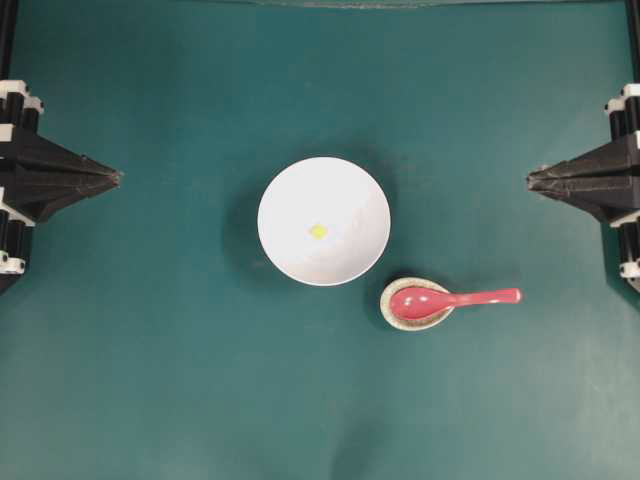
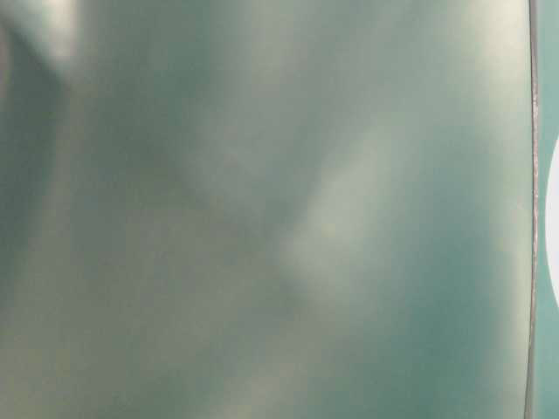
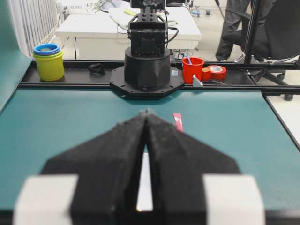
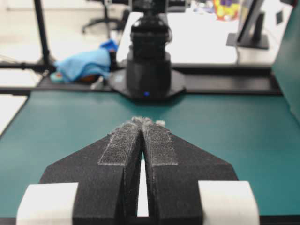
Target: Scoop the yellow hexagonal prism block from the bowl with a spoon using the right arm.
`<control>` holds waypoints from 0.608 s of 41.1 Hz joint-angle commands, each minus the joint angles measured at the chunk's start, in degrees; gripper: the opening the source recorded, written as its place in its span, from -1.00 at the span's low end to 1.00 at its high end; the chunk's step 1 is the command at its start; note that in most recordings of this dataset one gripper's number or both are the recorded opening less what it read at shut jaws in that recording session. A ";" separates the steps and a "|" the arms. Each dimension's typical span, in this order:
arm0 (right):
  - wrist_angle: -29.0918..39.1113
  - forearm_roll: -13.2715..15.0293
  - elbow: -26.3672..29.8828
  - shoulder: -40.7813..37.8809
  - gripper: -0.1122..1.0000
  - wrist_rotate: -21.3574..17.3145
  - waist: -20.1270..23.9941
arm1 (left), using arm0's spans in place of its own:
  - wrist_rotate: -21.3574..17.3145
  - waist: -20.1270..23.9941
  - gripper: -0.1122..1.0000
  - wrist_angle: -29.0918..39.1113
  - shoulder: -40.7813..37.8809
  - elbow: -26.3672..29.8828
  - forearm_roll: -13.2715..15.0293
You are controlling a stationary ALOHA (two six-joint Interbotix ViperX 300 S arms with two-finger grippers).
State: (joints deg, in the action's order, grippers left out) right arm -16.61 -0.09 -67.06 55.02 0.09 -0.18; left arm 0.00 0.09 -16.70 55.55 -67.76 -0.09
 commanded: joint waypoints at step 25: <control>0.09 0.00 0.79 -0.79 -0.21 -0.62 -0.09 | 0.35 0.09 -0.80 2.11 -1.76 1.23 -0.70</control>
State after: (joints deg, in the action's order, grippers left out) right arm -16.61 -0.09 -67.06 54.49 -0.44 -0.18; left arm 0.26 0.09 -14.15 54.76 -67.76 -0.62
